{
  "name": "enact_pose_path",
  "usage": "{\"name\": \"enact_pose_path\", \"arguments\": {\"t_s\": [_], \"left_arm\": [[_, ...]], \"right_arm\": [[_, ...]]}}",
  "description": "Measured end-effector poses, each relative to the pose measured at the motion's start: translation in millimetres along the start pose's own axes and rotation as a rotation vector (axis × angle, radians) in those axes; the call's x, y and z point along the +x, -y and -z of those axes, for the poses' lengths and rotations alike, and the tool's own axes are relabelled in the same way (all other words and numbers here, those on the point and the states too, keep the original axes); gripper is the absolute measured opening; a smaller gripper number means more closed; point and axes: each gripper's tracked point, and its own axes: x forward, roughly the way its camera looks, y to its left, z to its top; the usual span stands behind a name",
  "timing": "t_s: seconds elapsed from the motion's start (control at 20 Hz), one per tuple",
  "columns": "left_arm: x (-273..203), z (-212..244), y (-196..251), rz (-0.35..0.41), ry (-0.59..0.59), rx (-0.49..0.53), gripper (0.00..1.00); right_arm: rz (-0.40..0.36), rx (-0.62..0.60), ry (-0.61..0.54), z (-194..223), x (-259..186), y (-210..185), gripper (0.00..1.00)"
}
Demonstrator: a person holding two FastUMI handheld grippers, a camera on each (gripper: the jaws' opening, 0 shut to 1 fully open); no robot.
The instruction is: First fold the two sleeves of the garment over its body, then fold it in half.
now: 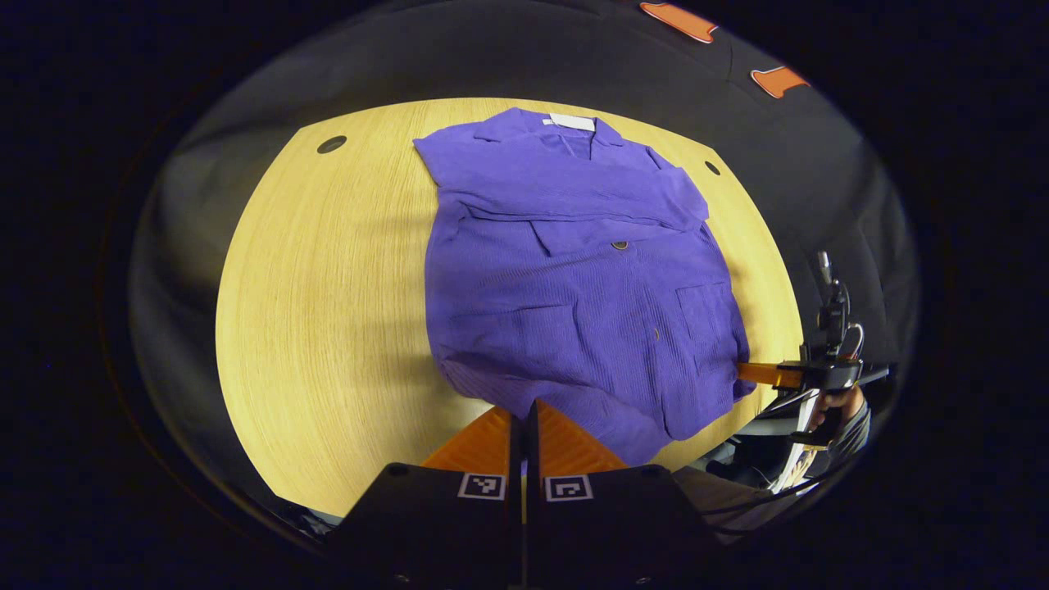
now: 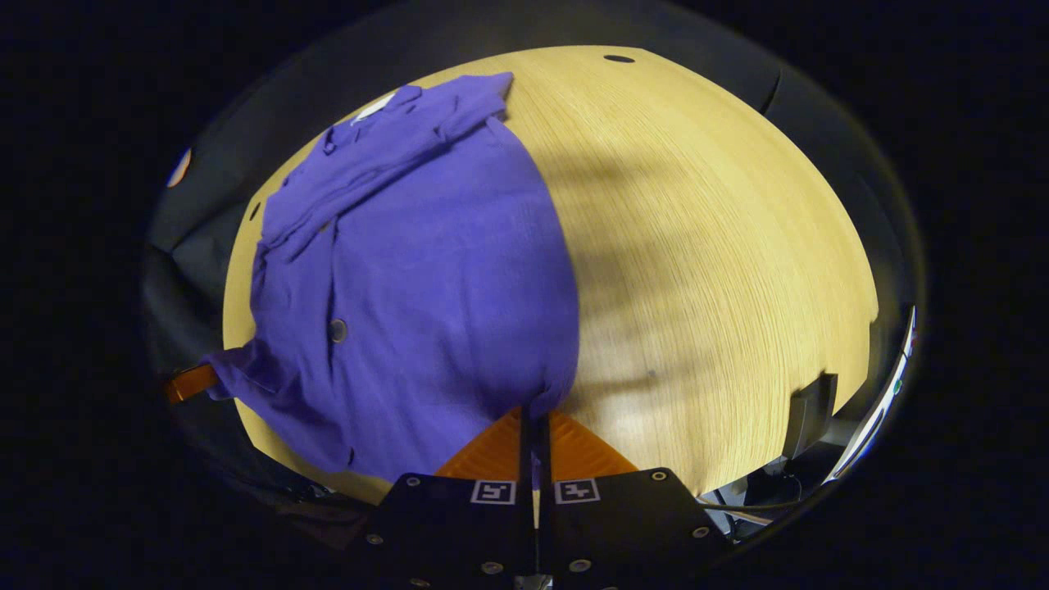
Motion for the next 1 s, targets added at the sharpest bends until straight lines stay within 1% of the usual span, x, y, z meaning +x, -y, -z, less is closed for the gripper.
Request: {"name": "enact_pose_path", "arguments": {"t_s": [0.15, 0.35, 0.45, 0.5, 0.6, 0.7, 0.75, 0.8, 0.85, 0.9, 0.95, 1.0], "left_arm": [[0.2, -1.6, 0.1, 0.004, 0.007, -0.002, 0.04], [-4.7, -12.2, 0.2, 0.011, 0.027, -0.004, 0.03], [-10.7, -22.6, 1.9, 0.029, 0.042, -0.009, 0.03], [-13.4, -29.6, 0.3, 0.03, 0.057, -0.002, 0.04], [-16.7, -38.9, -0.6, 0.027, 0.072, 0.019, 0.03], [-16.1, -36.1, 2.8, 0.043, 0.063, 0.031, 0.03], [-14.9, -35.6, 3.5, 0.051, 0.058, 0.032, 0.03], [-13.1, -34.8, 2.5, 0.05, 0.051, 0.033, 0.03], [-12.5, -34.7, 2.4, 0.049, 0.049, 0.033, 0.04], [-12.8, -34.2, 0.7, 0.048, 0.05, 0.031, 0.03], [-11.7, -36.2, 0.5, 0.046, 0.051, 0.028, 0.03], [-11.4, -35.5, 0.0, 0.044, 0.049, 0.021, 0.03]], "right_arm": [[-0.072, 0.024, 0.064, -31.2, -24.5, -21.0, 0.02], [-0.107, 0.006, 0.133, -67.3, -49.8, -34.7, 0.02], [-0.143, 0.009, 0.169, -87.6, -64.5, -46.8, 0.01], [-0.151, -0.008, 0.17, -93.6, -69.4, -49.9, 0.01], [-0.055, -0.06, 0.189, -97.1, -70.2, -28.5, 0.01], [-0.002, -0.054, 0.169, -88.8, -63.1, -16.4, 0.01], [0.013, -0.054, 0.137, -74.8, -57.6, -12.6, 0.01], [0.04, -0.054, 0.106, -61.4, -49.2, -3.8, 0.07], [0.052, -0.065, 0.07, -47.5, -42.4, 2.1, 0.13], [0.064, -0.072, 0.05, -38.3, -36.7, 8.2, 0.24], [0.057, -0.073, 0.027, -28.6, -29.7, 8.8, 0.35], [0.049, -0.061, 0.008, -19.8, -24.4, 9.7, 0.55]]}}
